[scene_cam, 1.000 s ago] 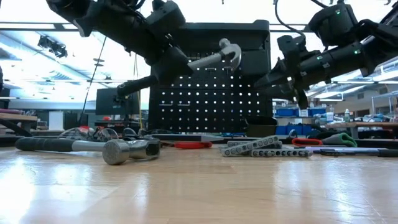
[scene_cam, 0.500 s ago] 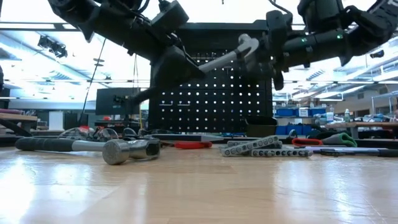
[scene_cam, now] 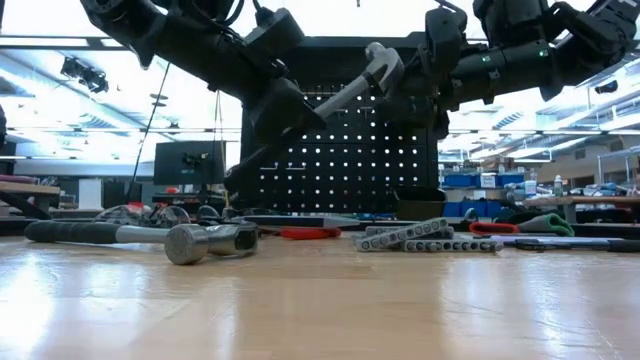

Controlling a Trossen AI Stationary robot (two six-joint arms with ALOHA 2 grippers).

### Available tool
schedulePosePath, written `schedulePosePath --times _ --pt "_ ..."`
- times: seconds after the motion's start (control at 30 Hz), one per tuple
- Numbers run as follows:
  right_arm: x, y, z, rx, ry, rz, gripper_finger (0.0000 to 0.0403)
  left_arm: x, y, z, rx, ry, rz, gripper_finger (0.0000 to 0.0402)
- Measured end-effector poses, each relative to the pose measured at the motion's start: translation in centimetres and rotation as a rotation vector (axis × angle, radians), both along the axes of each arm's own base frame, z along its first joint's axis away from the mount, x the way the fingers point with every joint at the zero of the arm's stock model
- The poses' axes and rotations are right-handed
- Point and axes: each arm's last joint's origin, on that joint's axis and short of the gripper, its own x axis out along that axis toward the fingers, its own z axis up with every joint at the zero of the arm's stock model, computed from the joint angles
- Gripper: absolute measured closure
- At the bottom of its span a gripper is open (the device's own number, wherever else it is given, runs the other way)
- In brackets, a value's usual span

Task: Hang tools onto peg board
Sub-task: Hang the top hammer onto the peg board

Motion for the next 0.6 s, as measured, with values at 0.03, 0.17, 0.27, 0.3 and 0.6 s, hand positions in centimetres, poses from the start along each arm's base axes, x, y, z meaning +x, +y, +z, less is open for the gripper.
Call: schedulePosePath --times 0.03,0.17,0.27,0.3,0.6 --pt "0.0 0.0 0.1 -0.006 -0.003 0.001 0.0245 0.0 0.0 0.1 0.000 -0.013 0.006 0.0327" --pt "-0.1 -0.1 -0.2 -0.039 0.028 -0.054 0.0248 0.0 0.1 0.6 -0.022 -0.118 0.024 0.0327" --pt "-0.1 -0.3 -0.2 -0.067 0.038 -0.092 0.0249 0.1 0.1 0.6 -0.014 -0.171 0.064 0.0327" --pt "-0.1 -0.3 -0.2 -0.074 0.041 -0.101 0.0249 0.2 0.2 0.5 -0.007 -0.176 0.076 0.0327" --pt "-0.2 -0.6 -0.1 -0.141 0.060 -0.154 0.0249 2.8 -0.1 -2.8 0.004 -0.198 0.104 0.0327"
